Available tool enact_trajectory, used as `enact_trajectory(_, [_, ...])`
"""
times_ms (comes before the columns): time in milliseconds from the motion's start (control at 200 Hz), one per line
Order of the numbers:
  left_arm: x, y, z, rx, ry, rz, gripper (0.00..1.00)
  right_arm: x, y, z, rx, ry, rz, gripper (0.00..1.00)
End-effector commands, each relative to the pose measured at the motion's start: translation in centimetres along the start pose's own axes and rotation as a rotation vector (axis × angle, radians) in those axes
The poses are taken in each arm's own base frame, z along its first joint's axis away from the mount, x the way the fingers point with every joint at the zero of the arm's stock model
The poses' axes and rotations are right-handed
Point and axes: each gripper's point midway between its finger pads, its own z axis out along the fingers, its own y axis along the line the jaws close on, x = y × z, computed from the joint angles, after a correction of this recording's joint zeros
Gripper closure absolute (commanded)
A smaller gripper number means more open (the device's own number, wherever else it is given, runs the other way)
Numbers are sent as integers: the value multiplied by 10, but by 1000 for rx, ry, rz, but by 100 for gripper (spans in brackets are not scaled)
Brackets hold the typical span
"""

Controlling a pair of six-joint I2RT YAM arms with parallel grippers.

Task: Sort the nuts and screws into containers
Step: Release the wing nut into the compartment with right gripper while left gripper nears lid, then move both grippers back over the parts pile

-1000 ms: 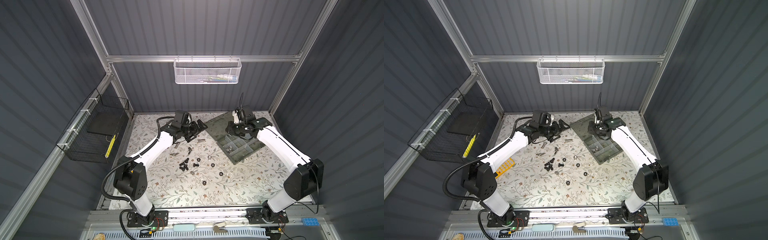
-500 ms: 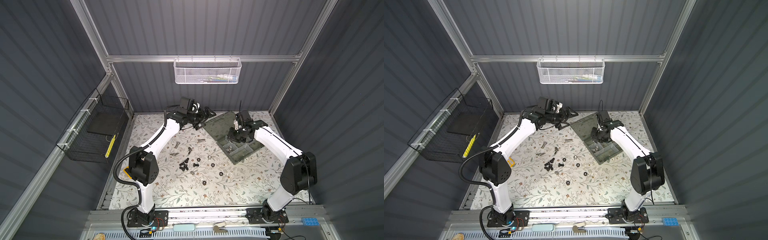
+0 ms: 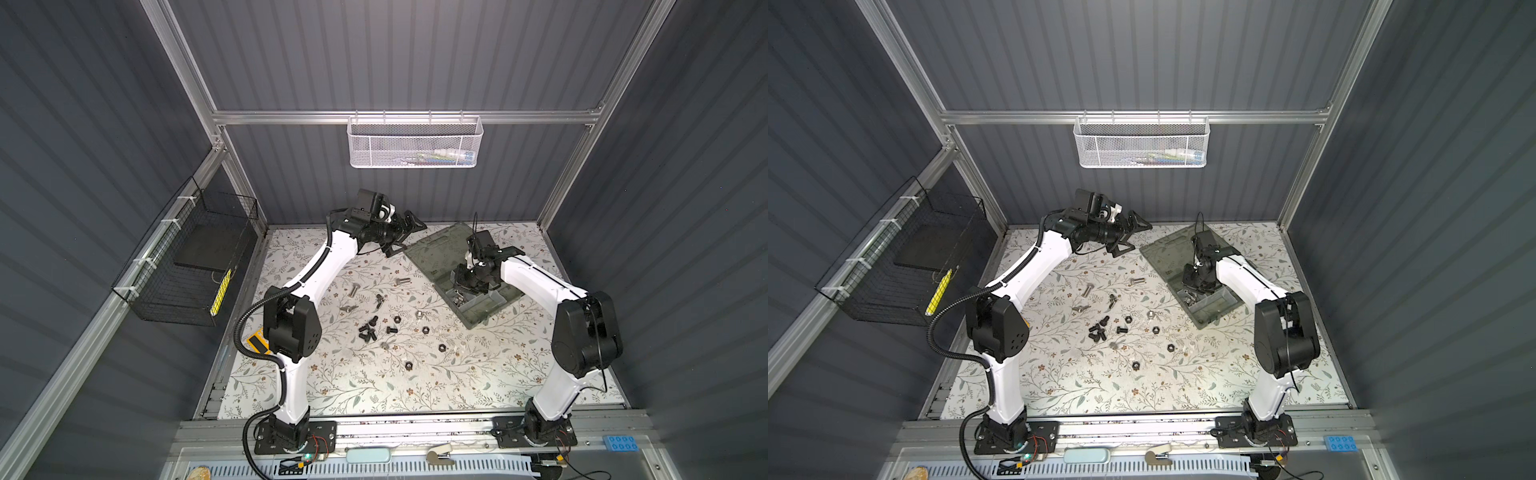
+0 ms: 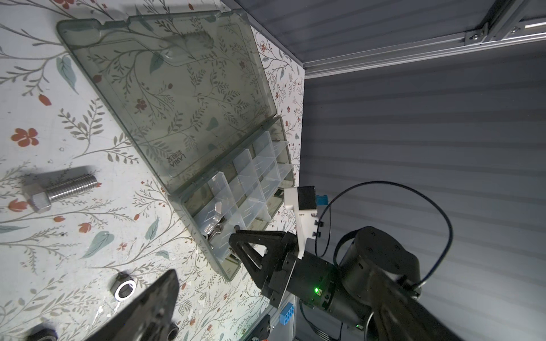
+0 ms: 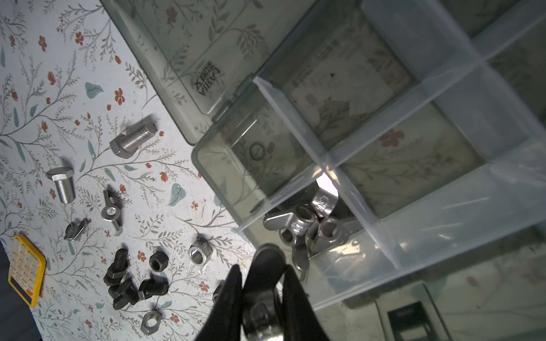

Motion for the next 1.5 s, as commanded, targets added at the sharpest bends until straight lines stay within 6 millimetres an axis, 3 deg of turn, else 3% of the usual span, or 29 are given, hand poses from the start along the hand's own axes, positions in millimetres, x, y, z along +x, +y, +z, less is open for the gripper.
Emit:
enact_trajectory(0, [-3, -5, -4, 8, 21, 38, 0, 0, -4, 7, -10, 22, 41, 90])
enact_trajectory(385, [-8, -9, 1, 13, 39, 81, 0, 4, -15, 24, 20, 64, 92, 86])
enact_trajectory(550, [-10, -10, 3, 10, 50, 91, 0, 2, -16, 29, 17, 64, 100, 79])
enact_trajectory(630, [-9, -9, 5, 5, 61, 93, 0, 1, -17, 31, 21, 61, 109, 70])
enact_trajectory(901, [-5, -3, 10, 0, 86, 70, 0, -8, -13, 28, 4, 24, 109, 54])
enact_trajectory(1046, [-5, 1, 9, -16, 69, 58, 0, -15, -8, 15, -6, -8, 74, 47])
enact_trajectory(1196, [0, 10, 13, -20, 79, 35, 0, -26, -1, -1, -21, -64, 36, 32])
enact_trajectory(1401, [9, 29, 11, -70, 79, 35, 0, -36, 10, -23, -53, -139, 8, 2])
enact_trajectory(1496, [16, 40, 7, -110, 82, 51, 0, -38, 13, -27, -63, -168, -4, 1])
